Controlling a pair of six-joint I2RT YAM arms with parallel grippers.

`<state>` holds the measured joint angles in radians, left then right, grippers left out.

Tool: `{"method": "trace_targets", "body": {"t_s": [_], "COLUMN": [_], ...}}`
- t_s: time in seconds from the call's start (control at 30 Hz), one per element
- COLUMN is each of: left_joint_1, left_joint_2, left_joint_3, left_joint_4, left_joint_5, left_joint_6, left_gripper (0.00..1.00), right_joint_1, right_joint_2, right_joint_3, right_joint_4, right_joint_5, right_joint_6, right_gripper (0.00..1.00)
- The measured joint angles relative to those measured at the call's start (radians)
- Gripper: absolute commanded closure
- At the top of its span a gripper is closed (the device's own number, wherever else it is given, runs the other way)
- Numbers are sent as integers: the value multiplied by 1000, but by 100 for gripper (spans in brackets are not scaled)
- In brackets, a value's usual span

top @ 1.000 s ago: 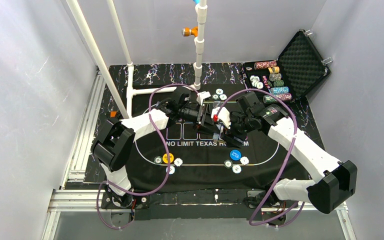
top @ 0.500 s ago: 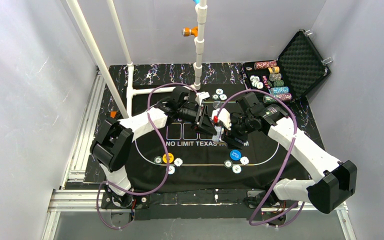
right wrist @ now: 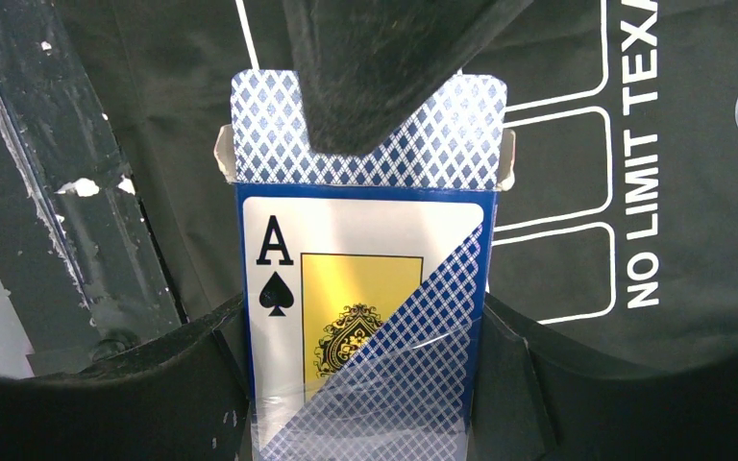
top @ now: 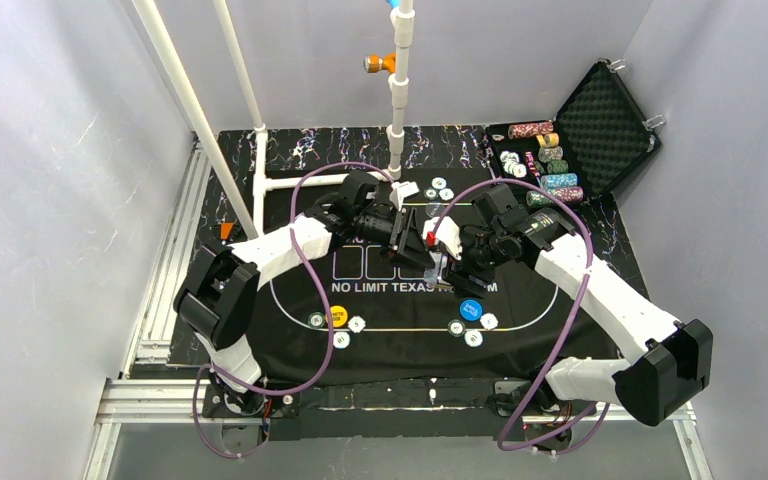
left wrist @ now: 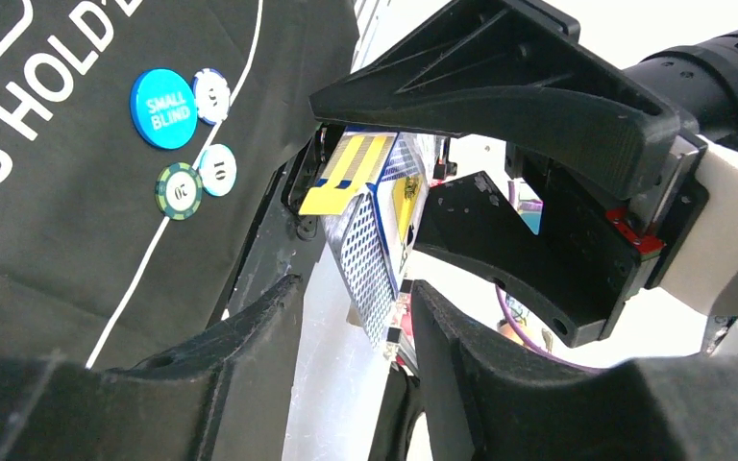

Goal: Distribute texas hold em gaming equipment

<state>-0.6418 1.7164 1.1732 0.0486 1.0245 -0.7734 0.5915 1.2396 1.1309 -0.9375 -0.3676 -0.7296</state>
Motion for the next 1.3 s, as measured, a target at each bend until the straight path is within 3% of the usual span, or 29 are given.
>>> {"method": "trace_targets", "body": {"t_s": [0.3, 1.0, 1.3], "left_joint_1": [-20, 13, 45], "left_joint_2": [0, -11, -21], "left_joint_3": [0, -2, -24], "left_joint_4": [-41, -53, -26], "left_joint_5": [-11, 13, 27], "left_joint_6": [26, 19, -4], "left_gripper": [71, 78, 89], "right_joint_1": [0, 0, 0], "right_joint_2": [0, -20, -21], "right_joint_3": [0, 0, 0], "right_joint_4": [5, 5, 5], "right_joint_5": [-29, -14, 0], "right_joint_6": [0, 0, -1], "right_gripper": [99, 99, 99]}}
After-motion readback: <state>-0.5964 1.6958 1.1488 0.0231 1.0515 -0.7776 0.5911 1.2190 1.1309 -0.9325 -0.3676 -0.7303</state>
